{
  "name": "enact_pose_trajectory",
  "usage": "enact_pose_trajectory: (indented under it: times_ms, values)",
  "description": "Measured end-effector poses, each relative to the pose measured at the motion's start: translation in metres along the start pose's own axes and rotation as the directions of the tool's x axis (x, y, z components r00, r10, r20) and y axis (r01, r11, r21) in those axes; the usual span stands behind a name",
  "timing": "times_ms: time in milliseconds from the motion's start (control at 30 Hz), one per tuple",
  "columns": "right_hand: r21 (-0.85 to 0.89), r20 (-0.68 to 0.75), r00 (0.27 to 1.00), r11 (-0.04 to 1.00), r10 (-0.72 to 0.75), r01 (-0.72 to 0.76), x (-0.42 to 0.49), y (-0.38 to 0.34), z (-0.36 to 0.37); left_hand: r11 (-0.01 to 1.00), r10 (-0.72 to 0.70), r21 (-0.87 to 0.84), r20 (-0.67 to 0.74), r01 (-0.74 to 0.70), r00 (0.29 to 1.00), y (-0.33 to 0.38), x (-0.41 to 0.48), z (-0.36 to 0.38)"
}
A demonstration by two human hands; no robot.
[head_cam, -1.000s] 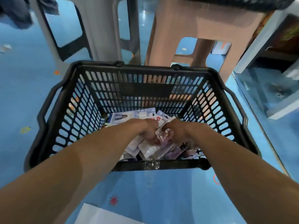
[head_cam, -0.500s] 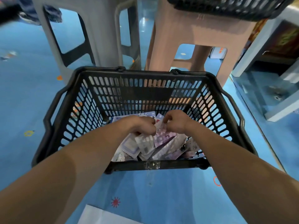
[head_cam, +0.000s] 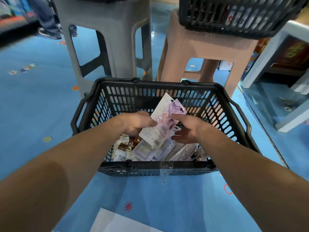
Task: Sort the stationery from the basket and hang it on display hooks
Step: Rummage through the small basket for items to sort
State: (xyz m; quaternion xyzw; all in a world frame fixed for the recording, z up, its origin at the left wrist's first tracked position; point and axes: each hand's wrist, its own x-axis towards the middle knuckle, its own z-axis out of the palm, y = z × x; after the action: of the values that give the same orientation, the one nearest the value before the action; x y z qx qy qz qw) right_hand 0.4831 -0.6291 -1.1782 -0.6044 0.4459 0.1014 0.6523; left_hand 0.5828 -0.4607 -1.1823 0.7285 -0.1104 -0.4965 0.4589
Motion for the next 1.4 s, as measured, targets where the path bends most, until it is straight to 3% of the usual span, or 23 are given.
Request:
enact_pose_trajectory:
  times_ms: [67, 300, 400, 567, 667, 800, 1000, 1100, 1233, 1400]
  values:
    - [0.041, 0.081, 0.996, 0.999, -0.031, 0.028, -0.009, -0.005, 0.008, 0.999, 0.012, -0.041, 0.037, -0.011, 0.999, 0.002, -0.007, -0.002]
    - [0.035, 0.058, 0.979, 0.98, -0.195, 0.194, -0.031, -0.023, 0.022, 0.974, 0.057, -0.223, 0.079, -0.038, 0.995, 0.01, -0.036, -0.008]
    - [-0.018, -0.009, 0.984, 0.983, -0.18, 0.18, -0.035, -0.025, 0.016, 0.967, 0.054, -0.253, 0.089, -0.029, 0.995, 0.009, -0.046, -0.015]
    - [-0.1, -0.143, 0.977, 0.984, -0.159, 0.146, -0.033, -0.025, -0.002, 0.992, -0.008, -0.122, 0.094, 0.019, 0.996, 0.005, -0.051, -0.02]
    - [-0.135, -0.229, 0.957, 0.98, -0.177, 0.149, -0.024, -0.02, -0.013, 0.981, -0.012, -0.188, 0.147, 0.04, 0.989, 0.006, -0.048, -0.02]
    - [-0.184, -0.232, 0.97, 0.982, -0.075, 0.032, -0.006, -0.009, -0.018, 0.964, -0.056, -0.243, 0.213, 0.109, 0.975, 0.008, -0.038, -0.021]
    - [-0.231, -0.22, 0.975, 0.973, -0.027, -0.025, 0.009, 0.005, -0.02, 0.983, -0.052, -0.164, 0.162, 0.079, 0.985, 0.005, -0.01, -0.02]
    - [-0.304, -0.223, 0.975, 0.951, -0.015, -0.055, 0.017, 0.009, -0.022, 0.999, -0.027, -0.027, 0.139, 0.031, 0.99, -0.005, -0.001, -0.026]
    - [-0.432, -0.266, 0.956, 0.902, -0.125, -0.002, 0.032, 0.009, -0.033, 0.918, 0.031, 0.397, -0.029, -0.017, 0.999, -0.019, 0.006, -0.036]
    - [-0.744, -0.248, 0.91, 0.667, -0.333, 0.042, 0.049, 0.005, -0.034, 0.74, 0.099, 0.67, -0.2, 0.062, 0.975, -0.033, 0.021, -0.049]
